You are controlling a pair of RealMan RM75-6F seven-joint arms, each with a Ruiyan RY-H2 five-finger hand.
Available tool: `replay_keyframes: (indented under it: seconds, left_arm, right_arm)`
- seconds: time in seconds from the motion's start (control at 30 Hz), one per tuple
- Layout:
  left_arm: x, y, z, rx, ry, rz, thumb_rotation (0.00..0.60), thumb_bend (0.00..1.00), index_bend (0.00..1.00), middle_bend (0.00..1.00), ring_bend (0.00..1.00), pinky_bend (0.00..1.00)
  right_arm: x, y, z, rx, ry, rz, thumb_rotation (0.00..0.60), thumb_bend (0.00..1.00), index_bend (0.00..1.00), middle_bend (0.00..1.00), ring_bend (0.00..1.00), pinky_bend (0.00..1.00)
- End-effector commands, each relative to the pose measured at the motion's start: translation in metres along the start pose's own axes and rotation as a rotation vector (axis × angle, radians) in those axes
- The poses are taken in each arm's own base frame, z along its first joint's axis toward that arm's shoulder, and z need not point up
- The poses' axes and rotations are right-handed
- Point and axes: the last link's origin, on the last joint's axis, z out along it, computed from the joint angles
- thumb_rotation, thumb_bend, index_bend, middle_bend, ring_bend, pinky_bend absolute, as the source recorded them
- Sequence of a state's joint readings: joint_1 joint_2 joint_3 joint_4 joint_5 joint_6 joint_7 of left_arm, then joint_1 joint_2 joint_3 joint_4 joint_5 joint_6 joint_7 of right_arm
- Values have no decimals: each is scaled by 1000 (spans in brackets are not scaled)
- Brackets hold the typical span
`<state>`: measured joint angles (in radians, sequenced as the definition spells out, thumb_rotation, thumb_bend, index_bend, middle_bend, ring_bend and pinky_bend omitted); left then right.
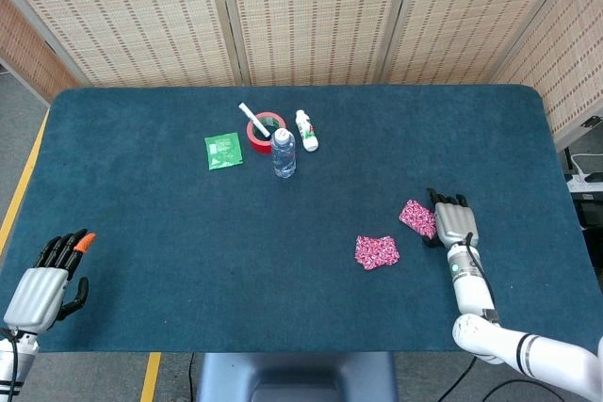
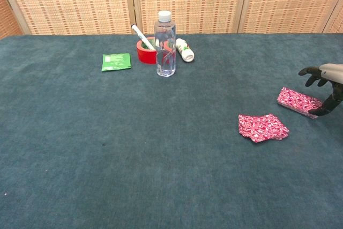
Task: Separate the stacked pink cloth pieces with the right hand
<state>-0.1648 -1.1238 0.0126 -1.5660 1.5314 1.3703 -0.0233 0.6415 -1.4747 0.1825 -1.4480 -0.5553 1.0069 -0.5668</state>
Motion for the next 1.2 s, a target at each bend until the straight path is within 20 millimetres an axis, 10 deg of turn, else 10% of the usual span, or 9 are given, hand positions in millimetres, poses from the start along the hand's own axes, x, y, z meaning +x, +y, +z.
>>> replay_keyframes:
  seconds: [0.03,1.2]
  left_arm:
    - [0,0,0,0,-3,-1,600,636,0,0,0,76]
    - [-6,-2,4,6,-24,-1,600,637,0,2,0,75]
  right_arm:
    - [-1,-3,4,-3,-9,-4,600,199,54,136,135,0]
    - [-8,-15,15,-1,17,-14,600,199,305,290,291,0]
